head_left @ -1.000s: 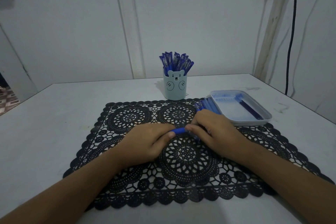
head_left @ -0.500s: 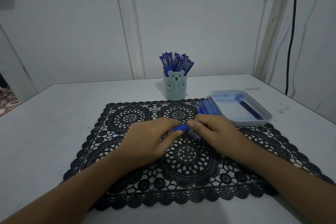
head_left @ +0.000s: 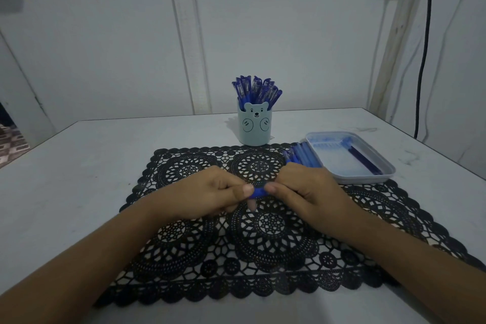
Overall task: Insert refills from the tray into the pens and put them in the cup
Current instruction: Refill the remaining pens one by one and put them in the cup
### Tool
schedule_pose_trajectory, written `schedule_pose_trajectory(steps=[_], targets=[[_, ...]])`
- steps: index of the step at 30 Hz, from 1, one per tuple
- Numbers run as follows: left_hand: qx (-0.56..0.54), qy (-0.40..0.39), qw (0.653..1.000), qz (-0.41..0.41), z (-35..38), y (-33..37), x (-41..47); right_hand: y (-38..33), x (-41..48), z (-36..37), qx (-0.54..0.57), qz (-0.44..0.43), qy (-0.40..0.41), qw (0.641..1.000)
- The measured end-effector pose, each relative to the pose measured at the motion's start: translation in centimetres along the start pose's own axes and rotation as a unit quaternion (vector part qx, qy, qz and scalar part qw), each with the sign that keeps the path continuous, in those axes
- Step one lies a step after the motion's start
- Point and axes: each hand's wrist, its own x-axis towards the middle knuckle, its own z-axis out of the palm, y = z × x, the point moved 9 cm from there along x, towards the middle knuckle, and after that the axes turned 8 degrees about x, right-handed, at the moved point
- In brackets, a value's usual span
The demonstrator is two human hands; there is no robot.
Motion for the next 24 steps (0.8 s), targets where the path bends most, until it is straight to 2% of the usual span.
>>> schedule_pose_trajectory(steps=[5, 7, 10, 11, 14, 17, 18, 20, 24], targets=[[-0.095, -0.069, 0.993, -0.022, 1.0, -0.7, -0.5, -0.9, 0.0, 0.6, -0.048, -0.05, -0.029, 0.997], [-0.027, -0.028, 0.999, -0.029, 0.5, -0.8, -0.3, -0.1, 0.0, 0.5, -0.057, -0.022, -0.028, 0.998], [0.155, 0.106, 0.982, -0.028, -0.7, -0.5, 0.0, 2.3, -0.5, -0.2, 0.015, 0.118, 0.005, 0.993], [0.208, 0.151, 0.966, -0.013, -0.8, 0.2, -0.1, 3.2, -0.8, -0.4, 0.058, 0.176, 0.023, 0.982], [0.384, 0.253, 0.886, 0.061, -0.8, 3.1, -1.1, 4.7, -1.7, -0.6, 0.171, 0.301, 0.059, 0.936], [0.503, 0.301, 0.8, 0.128, -0.1, 4.8, -1.8, 4.7, -2.4, 0.8, 0.291, 0.371, 0.025, 0.882], [0.518, 0.306, 0.787, 0.139, 0.0, 5.1, -1.9, 4.5, -2.5, 1.2, 0.324, 0.376, 0.019, 0.868], [0.49, 0.293, 0.811, 0.132, -0.3, 5.2, -1.8, 4.0, -2.2, 1.2, 0.351, 0.354, 0.028, 0.866], [0.36, 0.227, 0.902, 0.071, -1.3, 3.9, -1.0, 3.2, -1.4, 0.2, 0.291, 0.286, 0.034, 0.912]])
